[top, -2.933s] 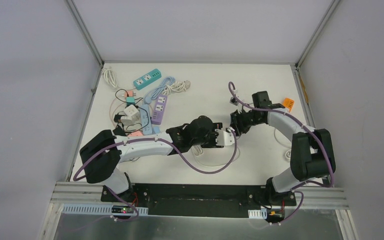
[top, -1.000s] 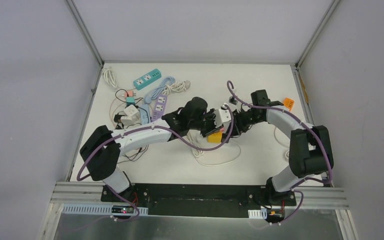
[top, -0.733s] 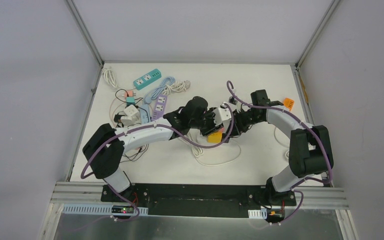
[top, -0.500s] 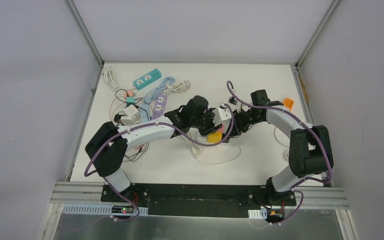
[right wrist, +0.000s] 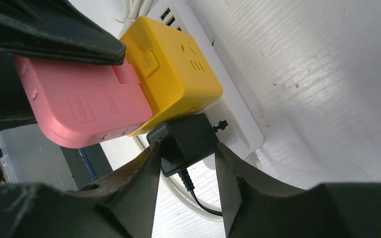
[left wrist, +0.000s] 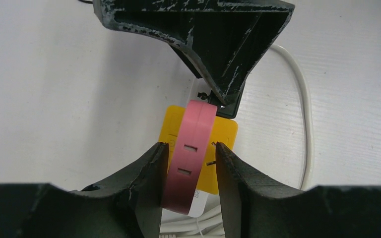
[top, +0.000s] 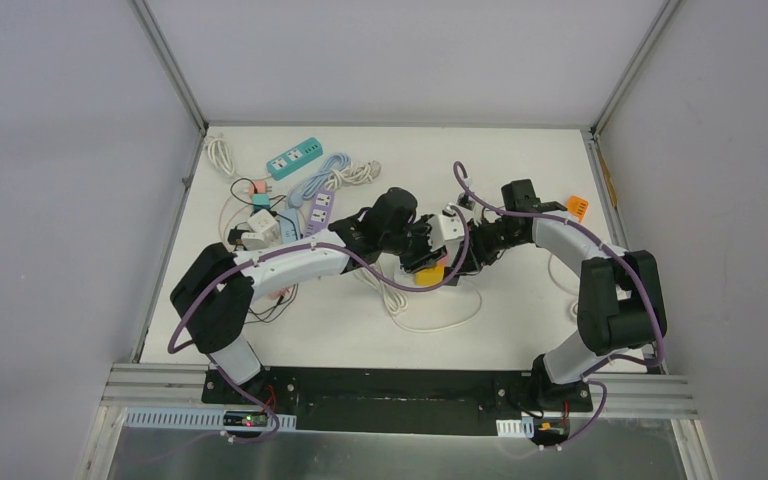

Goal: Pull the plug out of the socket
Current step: Remove the plug from the socket.

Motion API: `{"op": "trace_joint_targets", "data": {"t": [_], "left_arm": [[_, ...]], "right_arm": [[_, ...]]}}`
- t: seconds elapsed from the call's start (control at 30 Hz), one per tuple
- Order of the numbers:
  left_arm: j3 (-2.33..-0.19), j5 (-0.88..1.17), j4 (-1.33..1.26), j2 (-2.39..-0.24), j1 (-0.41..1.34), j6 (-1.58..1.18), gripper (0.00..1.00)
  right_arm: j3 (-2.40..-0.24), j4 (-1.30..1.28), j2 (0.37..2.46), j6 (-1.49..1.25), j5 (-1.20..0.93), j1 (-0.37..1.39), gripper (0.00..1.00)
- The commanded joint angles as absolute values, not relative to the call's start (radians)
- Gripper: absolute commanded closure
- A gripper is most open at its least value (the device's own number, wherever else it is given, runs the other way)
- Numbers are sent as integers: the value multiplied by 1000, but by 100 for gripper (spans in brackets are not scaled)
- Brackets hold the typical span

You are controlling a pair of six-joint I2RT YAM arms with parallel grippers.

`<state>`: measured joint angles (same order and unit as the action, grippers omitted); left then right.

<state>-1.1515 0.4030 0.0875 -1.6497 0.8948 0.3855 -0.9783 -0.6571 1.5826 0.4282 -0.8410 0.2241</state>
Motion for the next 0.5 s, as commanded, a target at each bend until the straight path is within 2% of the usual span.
{"op": "trace_joint_targets", "data": {"t": [0.0,0.13,0.23,0.37,0.47], "left_arm": [[-1192,479,58,-1660,886,403,60],[-1193,491,64,-1671,885,401,62],[-1196,494,67,-1678,884,395,74],[-1200,489,71,-1680,879,379,100],[-1193,480,69,-1673,878,369,100]], "right_arm": [[-988,-682,1601,471,-785,219,54],[-988,-684,1600,471,-787,219,54],[-989,-684,1600,471,-791,216,53],[-992,-686,1598,465,-803,213,52],[-995,-688,1599,451,-839,195,49]]}}
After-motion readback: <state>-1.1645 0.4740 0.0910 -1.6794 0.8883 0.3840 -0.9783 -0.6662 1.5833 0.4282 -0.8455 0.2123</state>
